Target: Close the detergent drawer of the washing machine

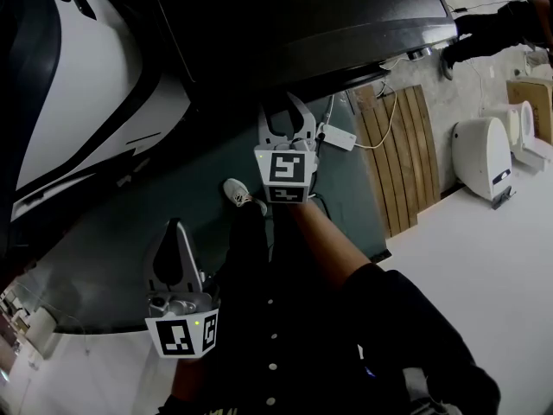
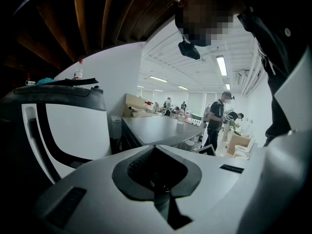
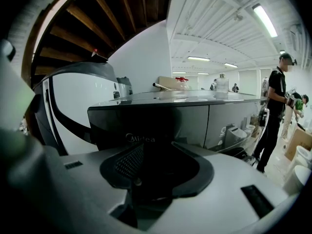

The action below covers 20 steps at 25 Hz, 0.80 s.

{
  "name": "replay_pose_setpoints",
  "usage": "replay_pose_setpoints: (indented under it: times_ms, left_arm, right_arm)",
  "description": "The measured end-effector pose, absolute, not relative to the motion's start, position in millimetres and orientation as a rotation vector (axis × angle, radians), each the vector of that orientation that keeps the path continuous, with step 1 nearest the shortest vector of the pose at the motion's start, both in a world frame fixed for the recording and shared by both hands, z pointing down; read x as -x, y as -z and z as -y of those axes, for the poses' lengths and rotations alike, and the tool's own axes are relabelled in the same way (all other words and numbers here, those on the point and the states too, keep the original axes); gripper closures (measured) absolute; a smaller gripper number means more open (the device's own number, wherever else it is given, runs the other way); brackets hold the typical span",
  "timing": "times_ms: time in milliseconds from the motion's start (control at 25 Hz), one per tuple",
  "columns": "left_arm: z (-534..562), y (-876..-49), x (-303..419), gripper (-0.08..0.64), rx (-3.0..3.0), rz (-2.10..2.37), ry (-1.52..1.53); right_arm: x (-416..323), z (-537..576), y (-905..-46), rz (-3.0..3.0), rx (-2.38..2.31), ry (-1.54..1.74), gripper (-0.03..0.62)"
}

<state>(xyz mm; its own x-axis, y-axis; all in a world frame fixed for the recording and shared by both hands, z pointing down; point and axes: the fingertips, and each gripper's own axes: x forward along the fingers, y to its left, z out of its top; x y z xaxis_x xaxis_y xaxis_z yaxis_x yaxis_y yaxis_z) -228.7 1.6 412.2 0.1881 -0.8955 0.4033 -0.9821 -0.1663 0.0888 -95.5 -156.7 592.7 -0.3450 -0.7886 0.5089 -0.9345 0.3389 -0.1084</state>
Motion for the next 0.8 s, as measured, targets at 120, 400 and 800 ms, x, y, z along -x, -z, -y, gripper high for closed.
replay_pose_setpoints:
  times_ms: [120, 400, 800]
  left_arm:
    - [-2, -412, 230, 0.552, -2.137, 1.781, -0.365]
    - [-3, -406, 229, 0.552, -2.147, 1.797, -0.347]
    - [4, -376, 235, 0.552, -2.194, 1.839, -0.292]
  right_arm:
    - [97, 157, -590, 2.269, -1.519, -0.525, 0.426]
    - [93, 156, -596, 2.229, -1.506, -0.483, 0.431]
    - [82, 131, -539, 2.332, -1.418, -0.43, 0.546]
